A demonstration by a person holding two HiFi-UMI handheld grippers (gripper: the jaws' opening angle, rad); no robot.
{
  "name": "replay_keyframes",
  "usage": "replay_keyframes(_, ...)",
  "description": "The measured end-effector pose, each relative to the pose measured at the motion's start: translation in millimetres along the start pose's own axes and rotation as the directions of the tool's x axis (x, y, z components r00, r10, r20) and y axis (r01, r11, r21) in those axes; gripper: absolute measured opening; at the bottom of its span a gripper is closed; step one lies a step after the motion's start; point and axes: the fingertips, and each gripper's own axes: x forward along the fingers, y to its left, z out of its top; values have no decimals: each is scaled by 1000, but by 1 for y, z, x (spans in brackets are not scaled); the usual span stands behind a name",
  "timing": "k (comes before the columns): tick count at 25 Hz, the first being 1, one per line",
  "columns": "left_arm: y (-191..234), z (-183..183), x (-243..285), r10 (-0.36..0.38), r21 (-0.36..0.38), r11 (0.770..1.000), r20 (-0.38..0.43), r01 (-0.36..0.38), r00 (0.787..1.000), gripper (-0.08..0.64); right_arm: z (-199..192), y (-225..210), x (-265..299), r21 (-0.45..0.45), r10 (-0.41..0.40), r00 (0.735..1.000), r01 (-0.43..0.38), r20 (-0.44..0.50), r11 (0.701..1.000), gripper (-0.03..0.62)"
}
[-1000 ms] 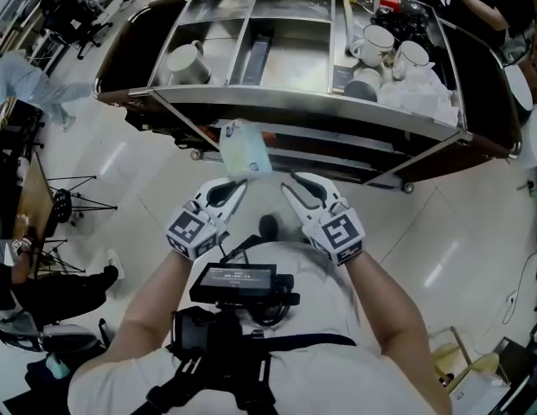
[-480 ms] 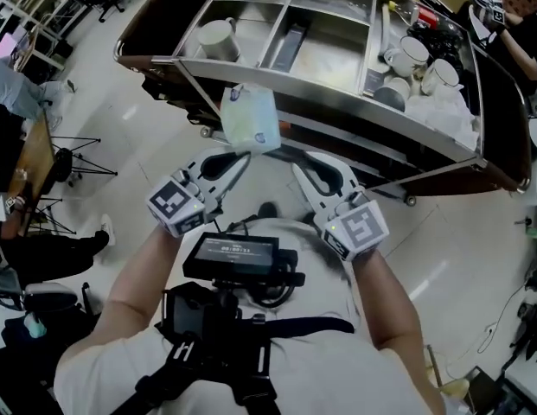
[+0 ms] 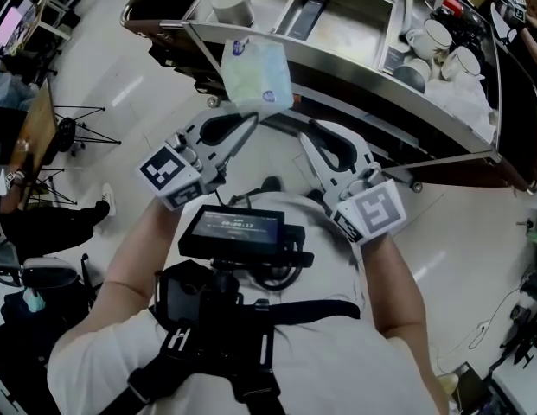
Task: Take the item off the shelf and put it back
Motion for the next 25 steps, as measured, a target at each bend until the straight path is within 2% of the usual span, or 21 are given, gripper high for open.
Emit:
replay_keyframes(6,0,-2,3,0,-6,1000,3,0,1000,17,6,-6,-3,-14,-25,999,25,21,1000,18)
replay_keyframes(25,-3,5,2,-23,-19,1000,39,23,999,15,1,-10,-6,-3,-51,999,51,15,999,18)
